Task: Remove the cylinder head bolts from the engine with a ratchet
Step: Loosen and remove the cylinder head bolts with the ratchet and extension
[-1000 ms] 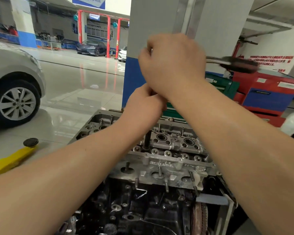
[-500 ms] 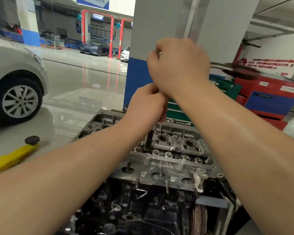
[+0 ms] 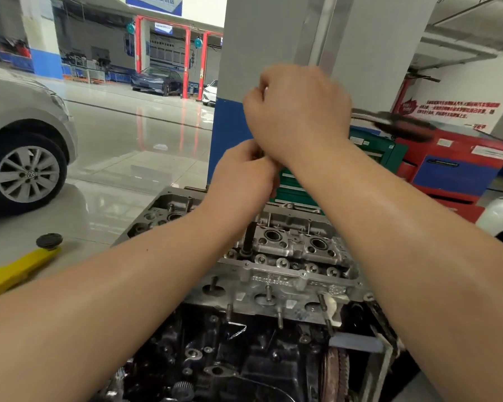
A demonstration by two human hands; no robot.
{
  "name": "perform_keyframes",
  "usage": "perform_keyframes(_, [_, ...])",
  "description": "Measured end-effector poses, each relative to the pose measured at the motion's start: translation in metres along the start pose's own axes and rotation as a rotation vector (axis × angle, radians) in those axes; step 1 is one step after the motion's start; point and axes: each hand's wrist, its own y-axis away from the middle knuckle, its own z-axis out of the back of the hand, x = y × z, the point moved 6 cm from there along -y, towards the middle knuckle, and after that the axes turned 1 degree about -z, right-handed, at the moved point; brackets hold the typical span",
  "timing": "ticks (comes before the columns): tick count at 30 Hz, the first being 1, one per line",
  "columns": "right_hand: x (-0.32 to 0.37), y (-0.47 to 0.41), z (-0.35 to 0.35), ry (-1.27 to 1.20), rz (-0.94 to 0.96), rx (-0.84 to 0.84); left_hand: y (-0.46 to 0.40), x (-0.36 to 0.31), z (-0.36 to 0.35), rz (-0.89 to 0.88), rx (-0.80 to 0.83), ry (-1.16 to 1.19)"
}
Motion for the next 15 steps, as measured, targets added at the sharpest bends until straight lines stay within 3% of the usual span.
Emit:
perform_keyframes(2, [0.011, 0.006, 0.007, 0.223, 0.027, -0.087, 0.007, 0.009, -0.005, 0.045, -0.062, 0.057])
perform_keyframes(4, [0.021, 0.013, 0.014, 0.226, 0.068, -0.156, 0.009, 0.01, -0.005, 0.049, -0.128, 0.035])
perform_keyframes(6, [0.011, 0.01, 0.01, -0.018, 0.069, -0.137, 0.005, 0.006, -0.007, 0.092, -0.005, 0.143])
perform_keyframes(9, [-0.01, 0.005, 0.005, -0.66, 0.031, 0.016, 0.002, 0.001, -0.019, 0.19, 0.414, 0.346])
perform_keyframes(10, [-0.012, 0.004, 0.003, -0.692, 0.022, 0.043, 0.002, 0.0, -0.019, 0.195, 0.442, 0.33])
perform_keyframes(12, [-0.012, 0.0, -0.002, -0.48, -0.006, 0.059, 0.0, 0.0, -0.014, 0.137, 0.302, 0.154])
perform_keyframes(15, [-0.004, -0.002, 0.0, 0.088, 0.003, 0.009, 0.007, 0.007, -0.01, 0.093, 0.033, 0.061])
